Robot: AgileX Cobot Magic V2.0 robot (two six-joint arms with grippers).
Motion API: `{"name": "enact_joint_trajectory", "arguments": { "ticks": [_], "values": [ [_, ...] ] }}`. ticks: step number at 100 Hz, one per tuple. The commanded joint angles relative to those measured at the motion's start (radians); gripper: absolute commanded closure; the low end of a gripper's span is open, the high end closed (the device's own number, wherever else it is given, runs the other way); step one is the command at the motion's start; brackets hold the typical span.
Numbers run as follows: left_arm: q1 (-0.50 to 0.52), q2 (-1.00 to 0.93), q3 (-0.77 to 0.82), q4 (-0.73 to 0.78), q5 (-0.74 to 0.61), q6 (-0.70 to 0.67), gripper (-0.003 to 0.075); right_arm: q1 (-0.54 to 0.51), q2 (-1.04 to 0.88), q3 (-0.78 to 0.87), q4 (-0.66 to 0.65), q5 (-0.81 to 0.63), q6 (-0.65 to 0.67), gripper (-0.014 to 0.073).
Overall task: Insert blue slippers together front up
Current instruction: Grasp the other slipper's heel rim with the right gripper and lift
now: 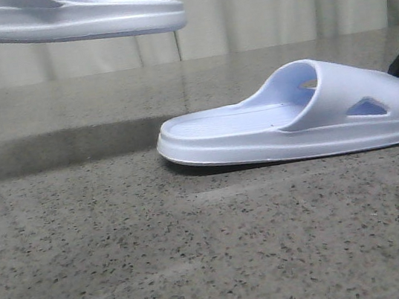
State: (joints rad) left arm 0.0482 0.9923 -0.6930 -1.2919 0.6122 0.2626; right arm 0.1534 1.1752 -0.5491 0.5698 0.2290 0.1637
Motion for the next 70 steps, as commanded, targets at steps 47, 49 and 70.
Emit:
{"name": "enact_joint_trajectory", "arguments": {
  "ticks": [47,49,70],
  "values": [
    [0.002,-0.017,-0.025,-0.054,0.005,0.0,0.0691,0.005,0.036,-0.012,0.01,0.004,-0.006,0.0701],
    [0.002,-0.017,-0.025,-0.054,0.005,0.0,0.0691,0.005,0.036,-0.012,0.01,0.002,-0.006,0.0701],
    [0.002,-0.017,-0.025,-0.054,0.009,0.0,0.0691,0.005,-0.059,-0.025,0.024,0.002,-0.006,0.0701]
  ]
}}
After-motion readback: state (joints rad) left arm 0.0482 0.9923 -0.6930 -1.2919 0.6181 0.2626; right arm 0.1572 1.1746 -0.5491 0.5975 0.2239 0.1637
